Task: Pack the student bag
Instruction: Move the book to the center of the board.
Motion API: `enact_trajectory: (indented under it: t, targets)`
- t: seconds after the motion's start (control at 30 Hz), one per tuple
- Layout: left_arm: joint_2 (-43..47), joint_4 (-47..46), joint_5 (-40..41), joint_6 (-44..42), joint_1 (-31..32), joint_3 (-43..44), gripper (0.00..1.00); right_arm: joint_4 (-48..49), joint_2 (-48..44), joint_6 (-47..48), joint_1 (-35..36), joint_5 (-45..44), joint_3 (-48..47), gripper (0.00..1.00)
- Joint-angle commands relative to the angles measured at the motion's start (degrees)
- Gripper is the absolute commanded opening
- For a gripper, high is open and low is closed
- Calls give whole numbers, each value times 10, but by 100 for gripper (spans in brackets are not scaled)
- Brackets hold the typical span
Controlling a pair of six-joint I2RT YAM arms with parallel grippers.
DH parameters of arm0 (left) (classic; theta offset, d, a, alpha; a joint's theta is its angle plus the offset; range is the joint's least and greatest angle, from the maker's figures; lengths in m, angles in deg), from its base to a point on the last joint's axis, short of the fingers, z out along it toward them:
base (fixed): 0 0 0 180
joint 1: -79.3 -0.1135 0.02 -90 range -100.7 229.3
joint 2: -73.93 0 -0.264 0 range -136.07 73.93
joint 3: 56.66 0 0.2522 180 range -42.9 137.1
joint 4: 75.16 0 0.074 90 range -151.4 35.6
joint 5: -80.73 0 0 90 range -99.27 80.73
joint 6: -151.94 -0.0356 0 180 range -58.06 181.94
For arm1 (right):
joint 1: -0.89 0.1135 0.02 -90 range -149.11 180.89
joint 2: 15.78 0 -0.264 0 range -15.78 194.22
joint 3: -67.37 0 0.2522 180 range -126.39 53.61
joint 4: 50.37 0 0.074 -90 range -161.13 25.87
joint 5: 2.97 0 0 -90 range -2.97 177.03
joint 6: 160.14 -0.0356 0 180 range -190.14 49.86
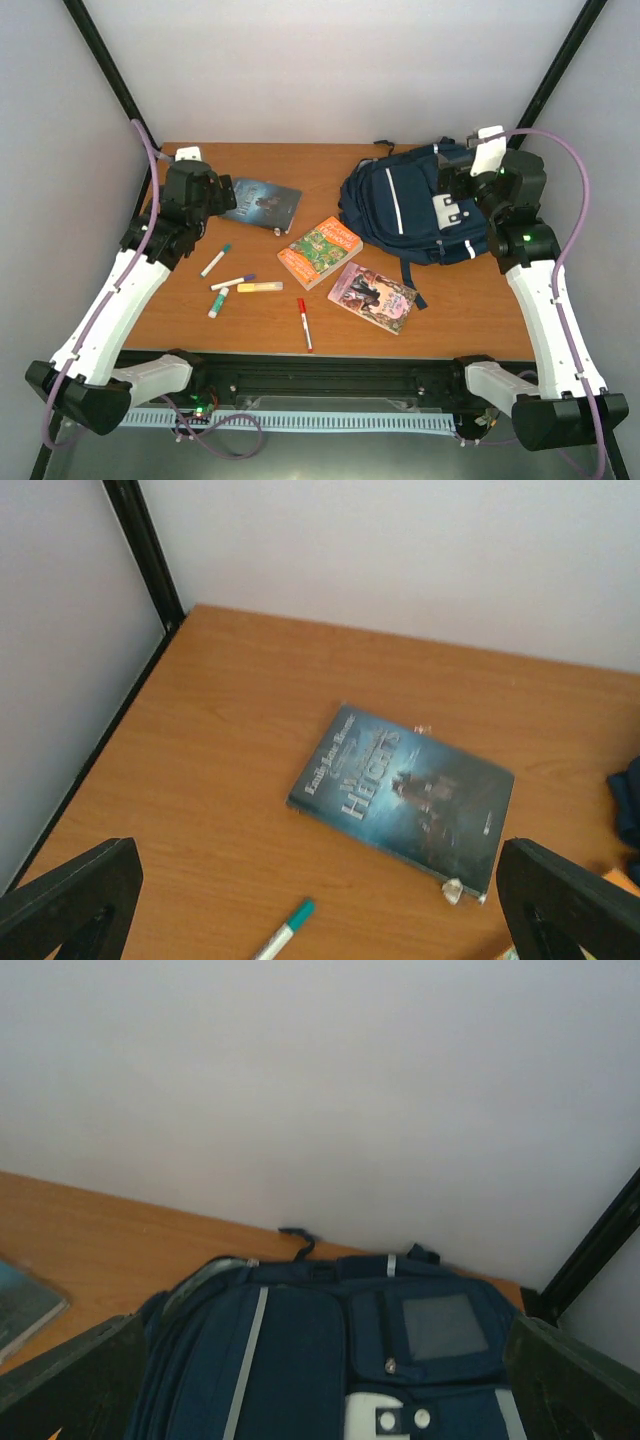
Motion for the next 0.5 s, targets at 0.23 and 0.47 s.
enact_trajectory:
  t: [0.23, 0.47]
  targets:
    - [-4, -48, -186, 24, -17, -117, 92, -38, -26, 34, -30, 83, 121, 100]
    - [-43, -71, -258, 47, 68, -146, 86, -52, -56, 41, -46, 112, 210, 100]
